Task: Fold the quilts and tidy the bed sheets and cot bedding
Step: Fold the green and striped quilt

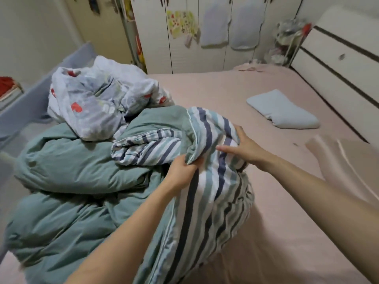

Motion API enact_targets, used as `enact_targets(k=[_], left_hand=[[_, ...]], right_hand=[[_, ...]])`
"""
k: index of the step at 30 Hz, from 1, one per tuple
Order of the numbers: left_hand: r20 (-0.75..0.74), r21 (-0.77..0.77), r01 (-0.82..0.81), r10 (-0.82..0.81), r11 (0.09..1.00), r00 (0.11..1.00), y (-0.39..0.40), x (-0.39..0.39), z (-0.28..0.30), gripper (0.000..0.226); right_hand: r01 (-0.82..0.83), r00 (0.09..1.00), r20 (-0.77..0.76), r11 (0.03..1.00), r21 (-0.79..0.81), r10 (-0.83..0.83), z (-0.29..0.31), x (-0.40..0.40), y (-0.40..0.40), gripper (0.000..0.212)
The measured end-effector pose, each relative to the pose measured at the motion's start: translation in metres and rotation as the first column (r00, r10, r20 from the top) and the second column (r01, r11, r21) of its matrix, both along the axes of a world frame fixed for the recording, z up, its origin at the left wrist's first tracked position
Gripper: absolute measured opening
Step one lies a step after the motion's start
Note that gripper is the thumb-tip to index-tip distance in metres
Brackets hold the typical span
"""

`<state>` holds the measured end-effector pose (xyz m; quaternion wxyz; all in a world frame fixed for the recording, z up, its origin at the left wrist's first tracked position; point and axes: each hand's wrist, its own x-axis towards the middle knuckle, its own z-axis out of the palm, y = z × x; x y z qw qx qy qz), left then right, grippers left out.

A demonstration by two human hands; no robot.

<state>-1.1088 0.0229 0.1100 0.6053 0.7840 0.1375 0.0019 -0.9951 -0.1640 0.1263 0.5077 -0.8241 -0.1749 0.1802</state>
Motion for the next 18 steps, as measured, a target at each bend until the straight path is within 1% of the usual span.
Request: enact_targets(k=[1, 3, 4, 5, 6, 7, 10, 12, 14, 16, 18], left_hand=[[0.005, 0.058, 0.023, -0.023, 0.998, 1.000, 0.007, 0.003, 0.001, 0.016], [-0.026, 0.231, -0.023, 0.030, 0.973, 0.999, 0.011, 0.010, -0.002, 0.014], [-0.063, 0.364, -0.040, 0.068, 0.930, 0.996, 0.012, 0.012, -0.004, 0.012], [-0.121, 0.480, -0.050, 0.123, 0.876, 0.985, 0.011, 0.013, -0.010, 0.013], [-0.183, 0.553, -0.029, 0.155, 0.833, 0.971, 0.013, 0.011, -0.016, 0.018], [-0.225, 0.595, -0.041, 0.215, 0.803, 0.950, 0.013, 0.014, -0.021, 0.021], [-0.349, 0.679, -0.004, 0.328, 0.734, 0.878, 0.026, 0.015, -0.029, 0.019], [-0.396, 0.703, -0.032, 0.428, 0.711, 0.812, 0.036, 0.016, -0.033, 0.023], [-0.389, 0.714, -0.098, 0.509, 0.693, 0.768, 0.053, 0.019, -0.037, 0.027], [-0.370, 0.712, -0.156, 0.555, 0.684, 0.745, 0.073, 0.021, -0.044, 0.028], [-0.343, 0.709, -0.176, 0.552, 0.683, 0.760, 0.089, 0.024, -0.048, 0.018]], right_hand=[[-0.038, 0.999, -0.039, 0.999, -0.014, 0.037, -0.002, 0.001, -0.002, 0.077], [-0.107, 0.992, -0.078, 0.990, -0.090, 0.101, -0.007, 0.005, -0.002, 0.058], [-0.114, 0.992, -0.065, 0.980, -0.161, 0.105, -0.013, 0.006, 0.000, 0.048], [-0.126, 0.992, -0.028, 0.959, -0.253, 0.123, -0.020, 0.011, 0.004, 0.045], [-0.108, 0.992, 0.021, 0.939, -0.326, 0.121, -0.026, 0.009, 0.007, 0.046], [-0.131, 0.986, 0.050, 0.919, -0.373, 0.161, -0.028, 0.019, 0.013, 0.046], [-0.214, 0.965, 0.049, 0.882, -0.421, 0.257, -0.029, 0.040, 0.027, 0.043], [-0.279, 0.945, 0.033, 0.853, -0.441, 0.326, -0.034, 0.063, 0.040, 0.048], [-0.274, 0.942, 0.060, 0.858, -0.434, 0.332, -0.041, 0.080, 0.060, 0.053], [-0.253, 0.942, 0.095, 0.867, -0.430, 0.322, -0.057, 0.091, 0.088, 0.054], [-0.231, 0.945, 0.114, 0.875, -0.426, 0.305, -0.073, 0.097, 0.110, 0.056]])
